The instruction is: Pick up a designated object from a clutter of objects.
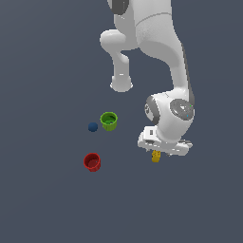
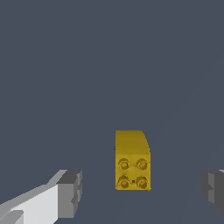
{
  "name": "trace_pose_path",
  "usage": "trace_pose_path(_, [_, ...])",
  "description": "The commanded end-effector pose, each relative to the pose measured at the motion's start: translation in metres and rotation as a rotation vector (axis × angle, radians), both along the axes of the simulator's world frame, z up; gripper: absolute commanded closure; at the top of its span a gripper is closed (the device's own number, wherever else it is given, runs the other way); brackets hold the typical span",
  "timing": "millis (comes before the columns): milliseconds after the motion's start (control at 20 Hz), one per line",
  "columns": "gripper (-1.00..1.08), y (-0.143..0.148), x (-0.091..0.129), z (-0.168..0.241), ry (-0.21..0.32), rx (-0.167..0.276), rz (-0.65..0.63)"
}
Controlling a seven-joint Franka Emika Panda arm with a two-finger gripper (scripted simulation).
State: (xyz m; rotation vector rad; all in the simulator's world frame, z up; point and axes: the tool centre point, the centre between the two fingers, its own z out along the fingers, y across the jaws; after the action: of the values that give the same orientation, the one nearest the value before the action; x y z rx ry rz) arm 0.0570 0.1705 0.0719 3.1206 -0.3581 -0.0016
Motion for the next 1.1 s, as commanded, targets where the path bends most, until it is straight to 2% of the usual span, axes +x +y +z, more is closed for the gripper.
trace_pose_path(0, [-0.92,0.0,0.0,-0.004,0.0,0.0,0.0])
trace_pose_path(450, [-0.92,0.0,-0.001,-0.044,-0.001,0.0,-0.002])
trace_pose_path(700, [-0.92,0.001,0.0,-0.05,-0.001,0.0,-0.002])
trace_pose_path(750, [1.08,0.001,0.0,-0.05,-0.001,0.0,-0.002])
trace_pose_path(1050, [1.08,0.001,0.0,-0.05,-0.001,0.0,-0.002])
